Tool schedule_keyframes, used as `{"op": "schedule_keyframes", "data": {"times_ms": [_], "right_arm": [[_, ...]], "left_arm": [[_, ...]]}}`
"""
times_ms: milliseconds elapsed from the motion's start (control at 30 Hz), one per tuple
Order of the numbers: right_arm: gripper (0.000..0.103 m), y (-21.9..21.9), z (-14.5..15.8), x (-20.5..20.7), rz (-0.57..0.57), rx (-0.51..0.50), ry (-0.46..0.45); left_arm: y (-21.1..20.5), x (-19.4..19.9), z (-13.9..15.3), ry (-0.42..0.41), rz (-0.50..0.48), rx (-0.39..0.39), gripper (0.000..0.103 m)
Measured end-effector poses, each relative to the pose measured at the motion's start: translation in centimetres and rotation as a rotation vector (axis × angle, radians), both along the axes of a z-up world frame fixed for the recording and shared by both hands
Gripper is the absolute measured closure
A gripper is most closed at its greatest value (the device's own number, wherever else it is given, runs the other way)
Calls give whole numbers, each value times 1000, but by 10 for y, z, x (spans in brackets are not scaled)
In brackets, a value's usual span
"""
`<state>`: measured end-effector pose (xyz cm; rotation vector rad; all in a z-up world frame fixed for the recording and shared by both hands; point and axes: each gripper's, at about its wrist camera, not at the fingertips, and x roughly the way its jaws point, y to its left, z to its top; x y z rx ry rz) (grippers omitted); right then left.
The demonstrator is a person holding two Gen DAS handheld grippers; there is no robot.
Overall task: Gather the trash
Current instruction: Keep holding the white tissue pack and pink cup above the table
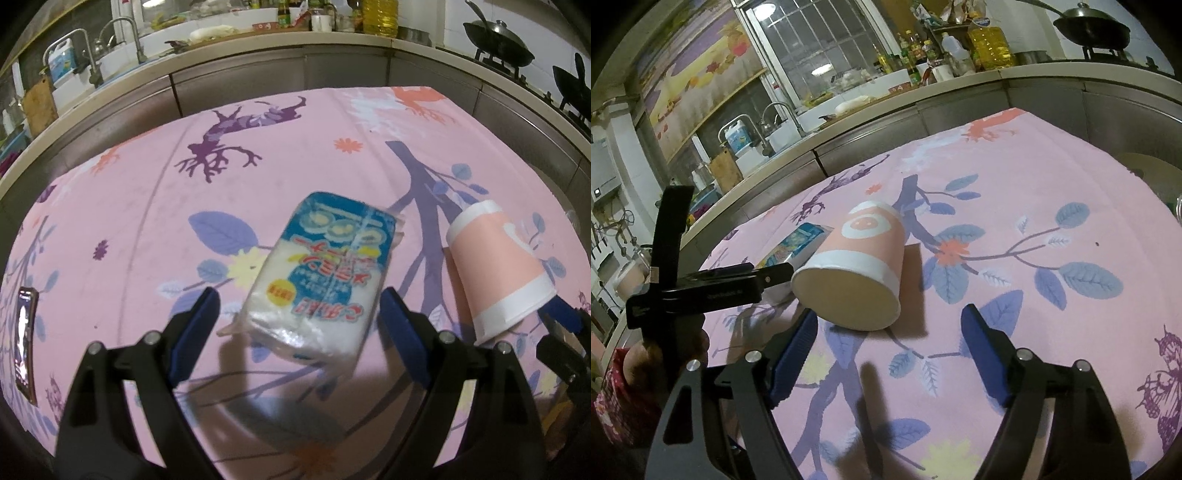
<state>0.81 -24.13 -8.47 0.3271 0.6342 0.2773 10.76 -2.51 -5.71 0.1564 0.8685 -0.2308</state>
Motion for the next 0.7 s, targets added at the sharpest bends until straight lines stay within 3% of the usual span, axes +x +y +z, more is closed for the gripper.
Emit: {"op": "schedule_keyframes", "data": {"times_ms": [700], "right_arm": [[26,1,-1,1,4,2,8]], "left_arm": [[4,-1,0,-13,14,6,18]]}}
